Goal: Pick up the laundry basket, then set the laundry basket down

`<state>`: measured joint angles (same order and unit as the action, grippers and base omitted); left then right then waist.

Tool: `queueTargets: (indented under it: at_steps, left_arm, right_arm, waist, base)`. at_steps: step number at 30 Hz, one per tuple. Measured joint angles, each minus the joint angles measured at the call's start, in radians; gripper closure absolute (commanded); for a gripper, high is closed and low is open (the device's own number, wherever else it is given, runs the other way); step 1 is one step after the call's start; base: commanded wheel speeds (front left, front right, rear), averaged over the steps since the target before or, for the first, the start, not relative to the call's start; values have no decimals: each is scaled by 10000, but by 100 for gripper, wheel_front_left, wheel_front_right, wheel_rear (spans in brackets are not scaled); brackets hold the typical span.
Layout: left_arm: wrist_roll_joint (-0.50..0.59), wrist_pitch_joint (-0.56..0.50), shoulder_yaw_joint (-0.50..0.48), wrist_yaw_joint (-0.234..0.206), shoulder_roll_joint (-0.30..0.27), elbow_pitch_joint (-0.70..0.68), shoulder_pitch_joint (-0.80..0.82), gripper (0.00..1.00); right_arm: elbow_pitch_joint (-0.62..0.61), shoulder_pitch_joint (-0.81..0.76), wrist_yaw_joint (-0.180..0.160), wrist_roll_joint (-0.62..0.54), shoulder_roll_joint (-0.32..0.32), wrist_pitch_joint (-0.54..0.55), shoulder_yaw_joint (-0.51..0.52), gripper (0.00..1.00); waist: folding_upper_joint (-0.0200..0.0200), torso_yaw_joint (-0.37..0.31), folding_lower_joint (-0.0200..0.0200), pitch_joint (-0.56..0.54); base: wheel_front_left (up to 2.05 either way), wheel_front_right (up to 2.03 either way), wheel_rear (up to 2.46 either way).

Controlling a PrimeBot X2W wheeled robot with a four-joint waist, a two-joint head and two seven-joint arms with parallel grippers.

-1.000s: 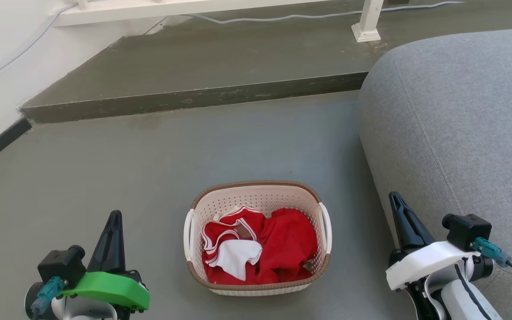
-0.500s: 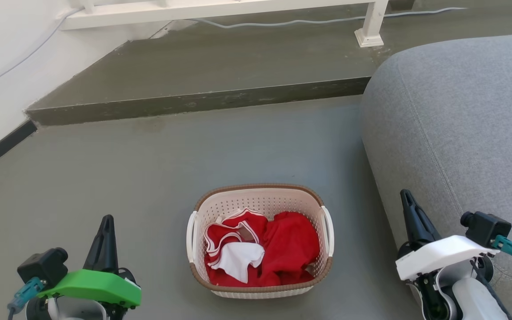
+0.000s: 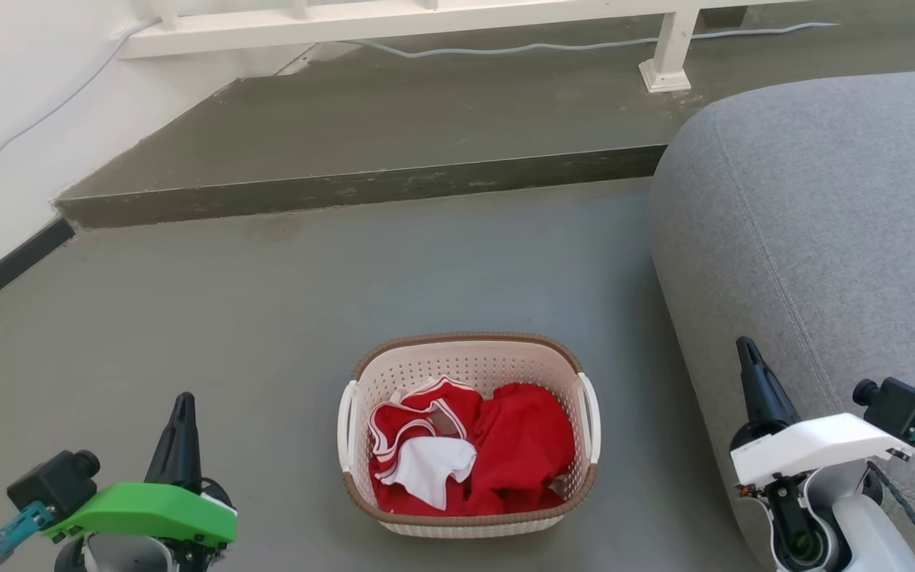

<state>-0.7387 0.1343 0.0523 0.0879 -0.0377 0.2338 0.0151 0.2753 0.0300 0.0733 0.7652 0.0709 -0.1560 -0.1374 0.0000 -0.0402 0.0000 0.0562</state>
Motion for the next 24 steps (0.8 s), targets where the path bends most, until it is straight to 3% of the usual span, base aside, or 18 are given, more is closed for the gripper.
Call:
queueTargets:
  at_steps: [24]
  left_arm:
    - [-2972, -823, -485, 100, 2, 148, 35, 100]
  right_arm:
    - [2, 24, 146, 3010, -2, 813, 769, 100]
  waist:
    - [0, 141, 0, -185]
  base:
    - [0, 0, 0]
